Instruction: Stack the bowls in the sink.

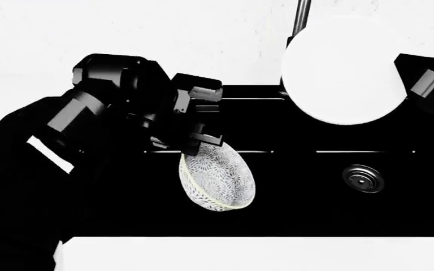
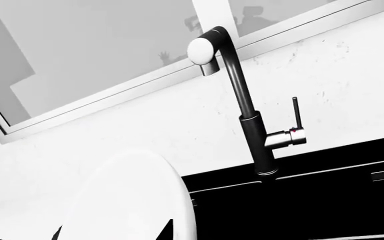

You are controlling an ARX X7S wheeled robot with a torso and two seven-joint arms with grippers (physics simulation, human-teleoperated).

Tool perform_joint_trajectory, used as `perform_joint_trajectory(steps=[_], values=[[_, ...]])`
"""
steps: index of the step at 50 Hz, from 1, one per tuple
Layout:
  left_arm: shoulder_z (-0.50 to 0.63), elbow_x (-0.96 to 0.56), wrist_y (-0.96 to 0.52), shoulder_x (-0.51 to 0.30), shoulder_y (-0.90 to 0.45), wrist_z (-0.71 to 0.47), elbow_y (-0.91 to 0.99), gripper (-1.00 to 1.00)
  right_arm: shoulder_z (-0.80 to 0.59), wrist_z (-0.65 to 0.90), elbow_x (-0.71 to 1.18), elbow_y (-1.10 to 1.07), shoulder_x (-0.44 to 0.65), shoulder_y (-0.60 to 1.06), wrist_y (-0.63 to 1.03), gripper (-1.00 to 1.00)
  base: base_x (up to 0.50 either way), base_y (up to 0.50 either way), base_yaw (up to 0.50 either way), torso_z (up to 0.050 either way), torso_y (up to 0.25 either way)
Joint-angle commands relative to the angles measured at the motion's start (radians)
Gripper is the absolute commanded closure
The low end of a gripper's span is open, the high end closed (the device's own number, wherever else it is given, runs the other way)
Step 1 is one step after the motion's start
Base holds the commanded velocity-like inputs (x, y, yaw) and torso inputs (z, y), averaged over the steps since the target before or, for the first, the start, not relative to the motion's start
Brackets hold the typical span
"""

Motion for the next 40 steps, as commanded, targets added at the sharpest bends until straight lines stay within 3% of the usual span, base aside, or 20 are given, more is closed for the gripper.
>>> perform_joint_trajectory(steps=[1, 13, 40], values=[[0.271, -0.231, 0.089, 0.005, -0.008, -0.002, 0.002, 1.00, 0.013, -0.013, -0.013, 0.003, 0.003, 0.003, -0.005, 1.00, 0.00, 0.00, 0.00, 0.000, 0.000], [0.361, -0.292, 0.130, 0.006, -0.007, -0.016, 0.021, 1.00, 0.018, -0.022, -0.014, 0.000, 0.011, -0.012, -0.014, 1.00, 0.00, 0.00, 0.00, 0.001, 0.001], [0.341, -0.163, 0.228, 0.006, 0.063, -0.116, 0.069, 1.00, 0.029, -0.043, -0.019, -0.014, 0.027, -0.054, -0.043, 1.00, 0.00, 0.00, 0.00, 0.000, 0.001]])
